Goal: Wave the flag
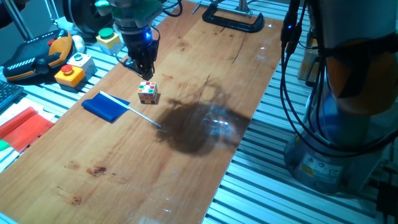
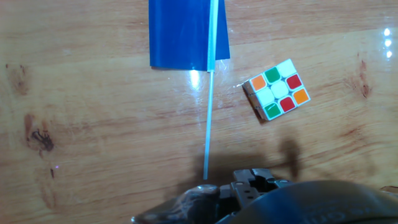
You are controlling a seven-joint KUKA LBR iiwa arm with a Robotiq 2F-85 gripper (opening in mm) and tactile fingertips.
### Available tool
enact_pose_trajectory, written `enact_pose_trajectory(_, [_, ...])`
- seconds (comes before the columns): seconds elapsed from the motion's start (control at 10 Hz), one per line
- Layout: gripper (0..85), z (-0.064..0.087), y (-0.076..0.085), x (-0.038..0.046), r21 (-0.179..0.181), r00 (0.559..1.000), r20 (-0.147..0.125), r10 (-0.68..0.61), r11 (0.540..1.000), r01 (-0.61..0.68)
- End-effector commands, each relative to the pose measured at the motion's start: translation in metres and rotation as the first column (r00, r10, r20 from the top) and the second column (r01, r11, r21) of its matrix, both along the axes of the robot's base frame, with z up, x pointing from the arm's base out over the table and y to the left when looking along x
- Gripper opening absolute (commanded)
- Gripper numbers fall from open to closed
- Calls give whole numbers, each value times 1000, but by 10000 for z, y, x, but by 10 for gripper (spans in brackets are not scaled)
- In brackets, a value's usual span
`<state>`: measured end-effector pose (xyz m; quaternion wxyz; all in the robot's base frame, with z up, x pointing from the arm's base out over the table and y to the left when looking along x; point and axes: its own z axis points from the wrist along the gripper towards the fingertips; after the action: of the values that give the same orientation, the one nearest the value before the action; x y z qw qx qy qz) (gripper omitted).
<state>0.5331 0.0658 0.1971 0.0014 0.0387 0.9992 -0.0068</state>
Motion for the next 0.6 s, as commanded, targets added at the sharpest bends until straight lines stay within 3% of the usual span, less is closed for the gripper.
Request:
enact_pose_trajectory(0.0, [7,0,1,-1,-2,1000,1,1,1000,-1])
enact_pose_trajectory(0.5, [7,9,5,-17,-5,1000,1,0,1000,0])
